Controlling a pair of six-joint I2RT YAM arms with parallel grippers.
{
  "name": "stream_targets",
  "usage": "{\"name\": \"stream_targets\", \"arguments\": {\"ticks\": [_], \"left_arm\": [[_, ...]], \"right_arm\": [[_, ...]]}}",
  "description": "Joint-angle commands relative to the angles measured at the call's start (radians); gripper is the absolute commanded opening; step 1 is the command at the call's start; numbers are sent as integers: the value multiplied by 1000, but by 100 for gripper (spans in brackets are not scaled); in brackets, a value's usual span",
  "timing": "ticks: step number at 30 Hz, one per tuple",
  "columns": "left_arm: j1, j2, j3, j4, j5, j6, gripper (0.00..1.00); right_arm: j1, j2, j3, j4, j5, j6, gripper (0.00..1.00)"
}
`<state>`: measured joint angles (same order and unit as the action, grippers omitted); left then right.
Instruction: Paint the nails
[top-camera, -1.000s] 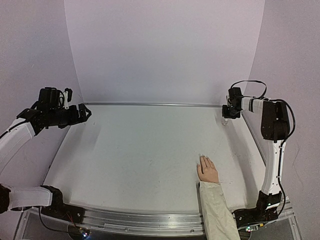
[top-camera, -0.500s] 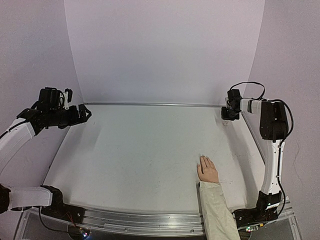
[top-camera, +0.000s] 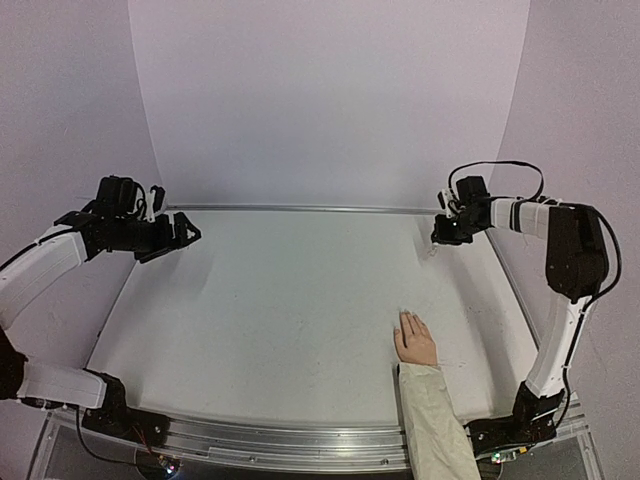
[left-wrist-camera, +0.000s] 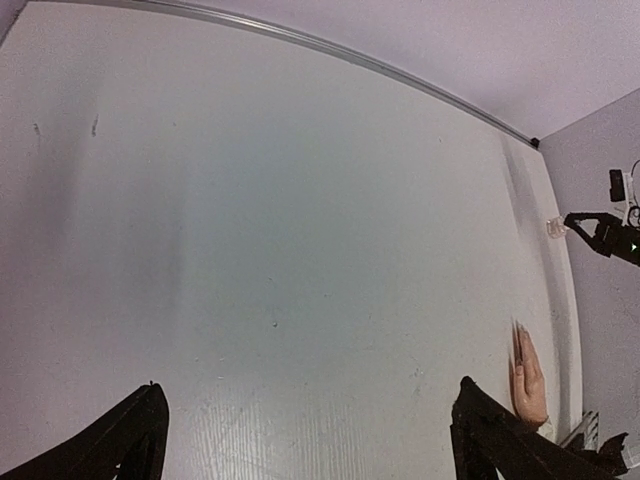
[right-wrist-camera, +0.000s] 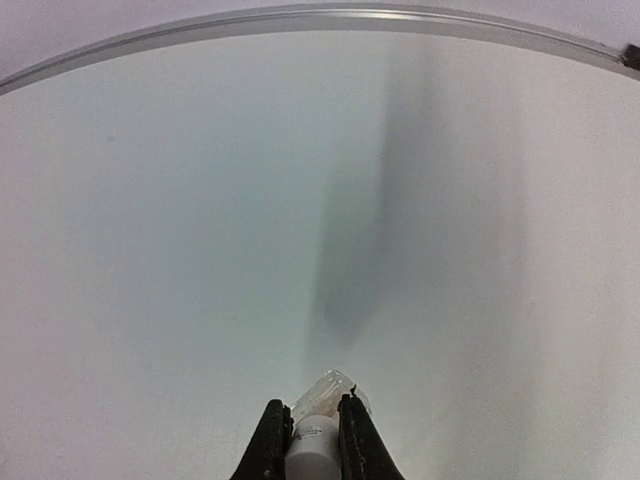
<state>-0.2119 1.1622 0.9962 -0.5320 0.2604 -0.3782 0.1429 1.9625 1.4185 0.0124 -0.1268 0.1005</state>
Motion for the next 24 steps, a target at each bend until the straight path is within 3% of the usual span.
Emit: {"name": "stream_targets", "arguments": {"ticks": [1, 6, 12, 16, 24], "left_arm": [[-70, 67, -21, 183, 109, -53, 99], [-248, 169, 8, 308, 83, -38, 99], [-520, 177, -10, 518, -120, 164, 100], [-616, 214, -26, 666, -159, 262, 100], [-829, 349, -48, 937, -481, 617, 99]], "right_arm": [[77, -146, -78, 57, -221, 21, 0], [184, -234, -118, 67, -335, 118, 0], [316, -310, -126, 130, -436, 222, 0], [359, -339, -135, 169, -399, 387, 0], [480, -370, -138, 238, -285, 559, 0]]}}
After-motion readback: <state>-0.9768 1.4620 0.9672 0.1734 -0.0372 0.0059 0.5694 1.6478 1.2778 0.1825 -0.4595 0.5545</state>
